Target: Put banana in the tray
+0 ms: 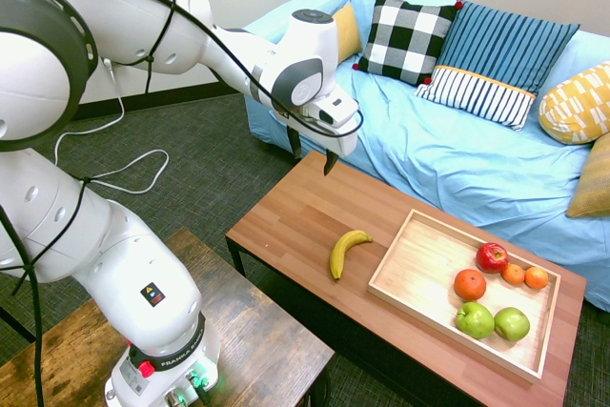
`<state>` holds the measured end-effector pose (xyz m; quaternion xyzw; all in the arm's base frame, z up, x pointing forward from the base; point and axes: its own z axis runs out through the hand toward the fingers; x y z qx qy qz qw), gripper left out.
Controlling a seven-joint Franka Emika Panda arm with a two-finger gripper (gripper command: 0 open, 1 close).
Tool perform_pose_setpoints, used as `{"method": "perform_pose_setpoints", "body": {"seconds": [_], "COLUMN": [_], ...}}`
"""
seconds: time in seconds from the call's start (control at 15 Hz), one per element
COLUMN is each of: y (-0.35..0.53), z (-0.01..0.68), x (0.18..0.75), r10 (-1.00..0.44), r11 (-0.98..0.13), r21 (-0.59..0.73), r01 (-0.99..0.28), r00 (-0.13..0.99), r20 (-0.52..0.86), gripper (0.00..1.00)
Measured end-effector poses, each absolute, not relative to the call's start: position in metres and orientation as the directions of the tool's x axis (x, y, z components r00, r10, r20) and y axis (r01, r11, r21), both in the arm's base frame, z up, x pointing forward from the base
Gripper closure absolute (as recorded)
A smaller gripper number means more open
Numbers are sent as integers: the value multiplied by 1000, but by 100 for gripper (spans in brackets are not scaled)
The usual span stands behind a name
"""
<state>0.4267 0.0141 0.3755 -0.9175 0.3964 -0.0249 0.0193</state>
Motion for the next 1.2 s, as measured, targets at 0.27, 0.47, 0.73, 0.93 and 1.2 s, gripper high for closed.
{"method": "perform_pose_setpoints", "body": {"seconds": [0.27,0.47,0.73,0.93,1.2], "y": [14,4,-15,-29,-57], "z": [376,356,297,250,200], "x": [435,446,461,464,463], "r10": [-730,-759,-806,-836,-864], "r11": [-683,-650,-591,-547,-500], "r21": [-63,-64,-65,-45,-2], "r01": [-728,-757,-804,-836,-866], "r00": [681,645,585,543,498], "r20": [52,84,93,87,74], "gripper": [0,0,0,0,0]}}
